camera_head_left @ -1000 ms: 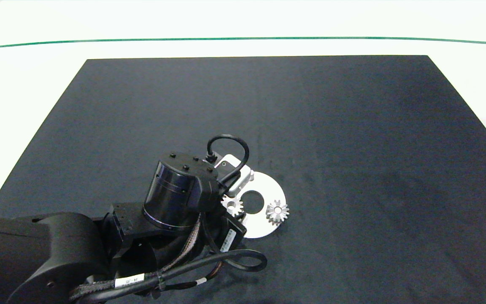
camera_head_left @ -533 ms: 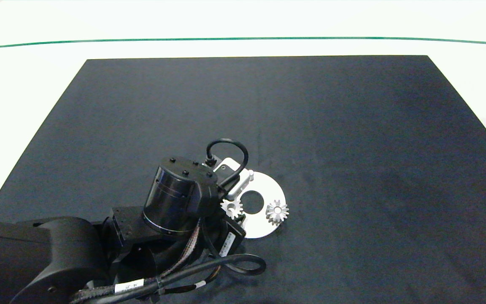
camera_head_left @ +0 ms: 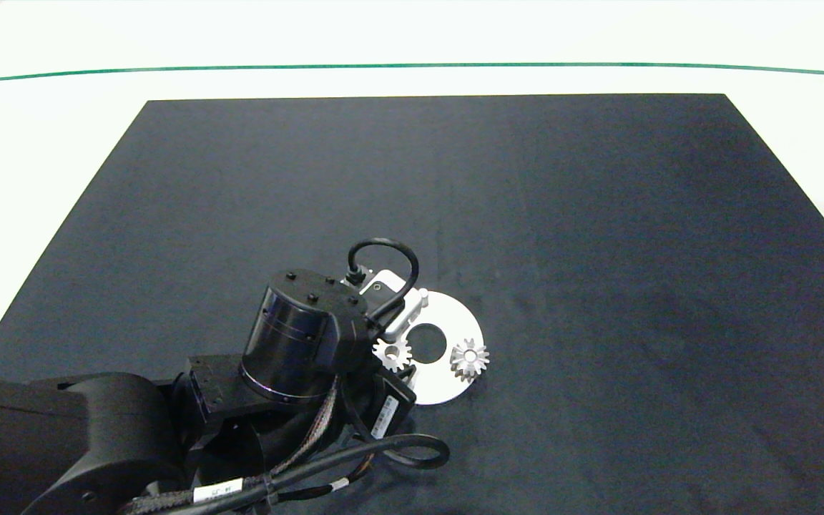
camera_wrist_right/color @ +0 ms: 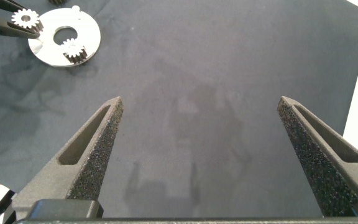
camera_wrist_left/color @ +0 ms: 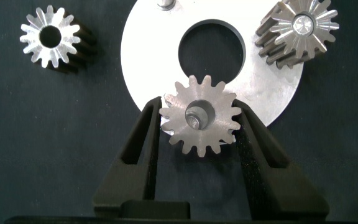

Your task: Install three planetary gears onto the carrier pins

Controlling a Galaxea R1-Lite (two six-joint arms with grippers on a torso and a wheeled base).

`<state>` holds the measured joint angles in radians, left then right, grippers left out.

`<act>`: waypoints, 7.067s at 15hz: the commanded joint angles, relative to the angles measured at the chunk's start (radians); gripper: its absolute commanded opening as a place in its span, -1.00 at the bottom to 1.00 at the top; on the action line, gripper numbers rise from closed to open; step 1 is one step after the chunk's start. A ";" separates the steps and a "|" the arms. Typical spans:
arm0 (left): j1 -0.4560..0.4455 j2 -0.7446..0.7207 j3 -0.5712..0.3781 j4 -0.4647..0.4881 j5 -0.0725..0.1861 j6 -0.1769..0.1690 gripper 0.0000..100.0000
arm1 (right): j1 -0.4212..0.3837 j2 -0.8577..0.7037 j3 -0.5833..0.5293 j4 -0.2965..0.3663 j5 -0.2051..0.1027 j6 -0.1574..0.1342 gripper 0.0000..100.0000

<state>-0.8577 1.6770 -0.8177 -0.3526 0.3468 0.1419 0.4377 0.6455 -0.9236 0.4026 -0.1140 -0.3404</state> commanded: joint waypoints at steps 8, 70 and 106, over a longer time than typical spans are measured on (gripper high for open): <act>0.003 -0.002 0.034 -0.082 0.003 -0.008 -0.62 | 0.001 0.000 0.000 0.002 -0.001 -0.003 1.00; 0.261 0.136 -0.549 0.486 0.009 -0.154 1.00 | 0.003 -0.024 0.000 0.004 -0.001 -0.003 1.00; 0.212 0.164 -0.485 0.411 0.012 -0.159 -0.03 | 0.001 -0.029 0.000 0.004 0.007 -0.003 1.00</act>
<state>-0.6436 1.8400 -1.3028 0.0577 0.3568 -0.0164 0.4383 0.6170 -0.9226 0.4040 -0.1062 -0.3411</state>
